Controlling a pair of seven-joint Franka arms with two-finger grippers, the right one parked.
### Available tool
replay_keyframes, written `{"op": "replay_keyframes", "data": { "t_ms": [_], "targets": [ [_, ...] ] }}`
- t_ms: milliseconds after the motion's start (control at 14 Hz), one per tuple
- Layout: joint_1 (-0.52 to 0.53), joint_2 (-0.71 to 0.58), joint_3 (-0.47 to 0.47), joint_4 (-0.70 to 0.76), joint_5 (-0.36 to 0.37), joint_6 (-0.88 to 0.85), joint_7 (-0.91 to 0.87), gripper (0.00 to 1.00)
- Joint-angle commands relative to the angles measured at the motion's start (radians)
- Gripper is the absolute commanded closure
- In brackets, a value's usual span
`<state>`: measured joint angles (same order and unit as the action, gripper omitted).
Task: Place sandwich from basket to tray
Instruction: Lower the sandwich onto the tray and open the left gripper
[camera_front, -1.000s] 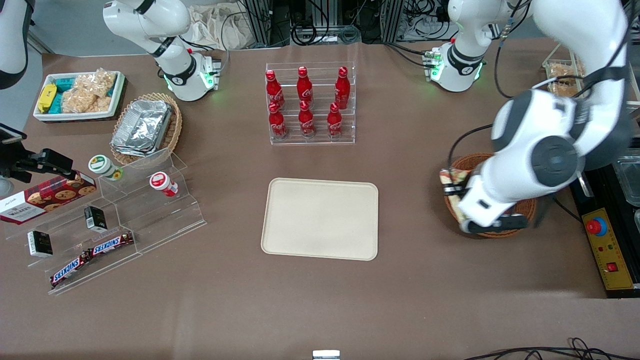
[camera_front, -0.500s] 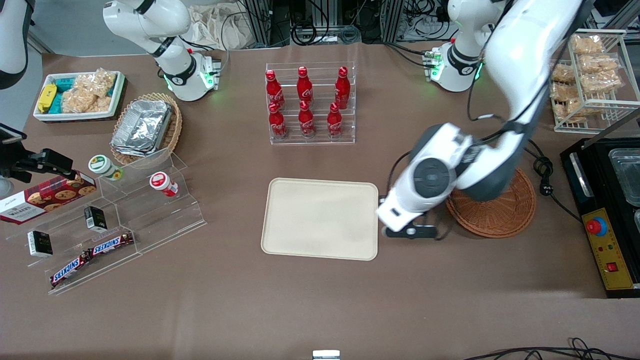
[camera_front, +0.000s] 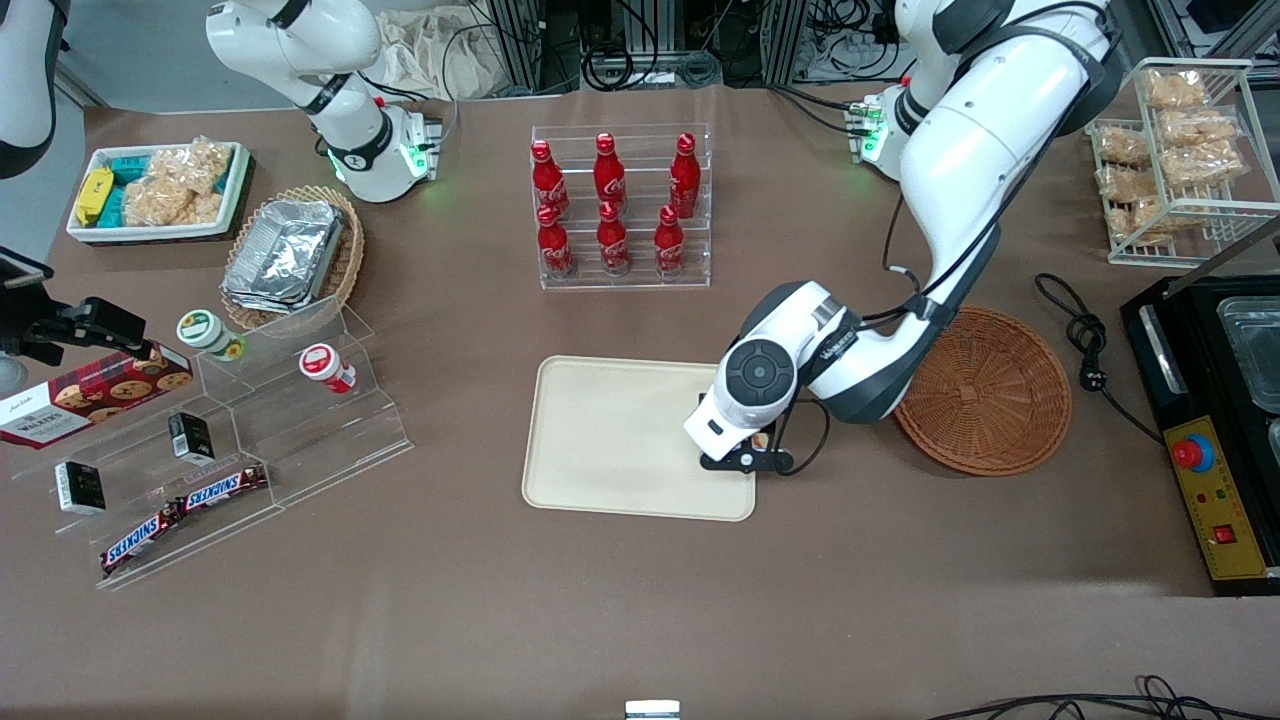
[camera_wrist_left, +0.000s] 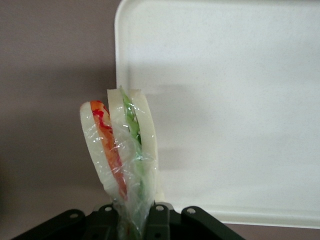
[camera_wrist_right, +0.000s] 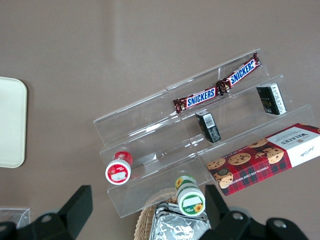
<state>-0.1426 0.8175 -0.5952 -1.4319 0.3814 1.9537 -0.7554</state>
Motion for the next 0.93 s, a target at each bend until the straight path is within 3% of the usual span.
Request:
{"op": "replay_keyframes", "data": {
  "t_ms": [0, 286, 357, 429, 500, 857],
  "targets": [
    [-0.014, 0.06, -0.001, 0.038, 0.013, 0.03, 0.008, 0.98],
    [-0.031, 0.08, -0.001, 0.038, 0.014, 0.059, 0.03, 0.98],
    [-0.032, 0.086, -0.001, 0.039, 0.014, 0.07, 0.028, 0.83],
    [-0.038, 0.089, -0.001, 0.039, 0.013, 0.076, 0.021, 0.48],
    [-0.038, 0.089, 0.0, 0.039, 0.013, 0.076, 0.019, 0.02],
    [-0.028, 0.071, 0.002, 0.034, -0.029, 0.001, 0.018, 0.01]
  ]
}}
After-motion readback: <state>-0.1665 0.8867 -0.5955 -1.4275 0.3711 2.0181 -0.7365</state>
